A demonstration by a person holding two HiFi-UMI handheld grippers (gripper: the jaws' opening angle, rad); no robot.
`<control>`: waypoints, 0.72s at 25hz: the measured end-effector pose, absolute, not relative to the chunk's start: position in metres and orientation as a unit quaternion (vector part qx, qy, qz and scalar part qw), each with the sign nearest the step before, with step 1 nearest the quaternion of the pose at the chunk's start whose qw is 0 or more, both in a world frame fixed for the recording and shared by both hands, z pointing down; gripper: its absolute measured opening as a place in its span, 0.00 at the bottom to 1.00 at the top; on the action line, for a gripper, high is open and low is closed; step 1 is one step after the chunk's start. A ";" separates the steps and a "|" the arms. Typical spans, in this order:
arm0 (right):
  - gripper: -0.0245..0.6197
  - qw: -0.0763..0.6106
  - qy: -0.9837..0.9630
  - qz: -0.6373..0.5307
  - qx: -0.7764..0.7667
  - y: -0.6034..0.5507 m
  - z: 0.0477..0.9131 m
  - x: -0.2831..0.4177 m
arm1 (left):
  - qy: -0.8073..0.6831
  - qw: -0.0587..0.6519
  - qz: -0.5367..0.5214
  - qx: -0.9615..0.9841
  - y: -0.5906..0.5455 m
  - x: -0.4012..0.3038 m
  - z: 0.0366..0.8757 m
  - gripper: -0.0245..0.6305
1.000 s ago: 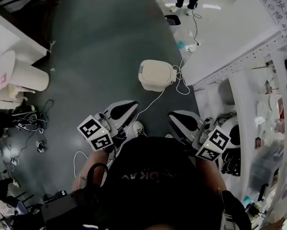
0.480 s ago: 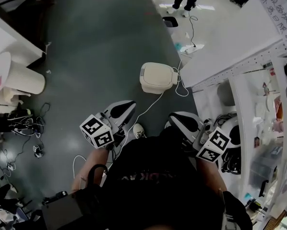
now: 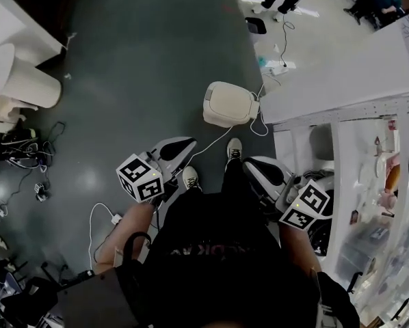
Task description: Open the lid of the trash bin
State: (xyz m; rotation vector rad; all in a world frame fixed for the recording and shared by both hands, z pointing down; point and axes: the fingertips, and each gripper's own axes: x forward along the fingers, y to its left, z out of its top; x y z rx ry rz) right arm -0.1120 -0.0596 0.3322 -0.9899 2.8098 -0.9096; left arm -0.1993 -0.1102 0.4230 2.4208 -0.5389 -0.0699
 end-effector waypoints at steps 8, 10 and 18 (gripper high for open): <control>0.05 0.002 0.910 -0.300 -0.287 -0.097 0.347 -0.096 | -0.237 0.328 -0.011 0.914 -0.138 -0.189 0.443 0.04; 0.05 -0.002 0.911 -0.306 -0.275 -0.106 0.354 -0.090 | -0.249 0.333 -0.007 0.910 -0.146 -0.182 0.451 0.04; 0.05 -0.005 0.909 -0.330 -0.255 -0.129 0.385 -0.055 | -0.264 0.355 0.028 0.896 -0.181 -0.138 0.501 0.04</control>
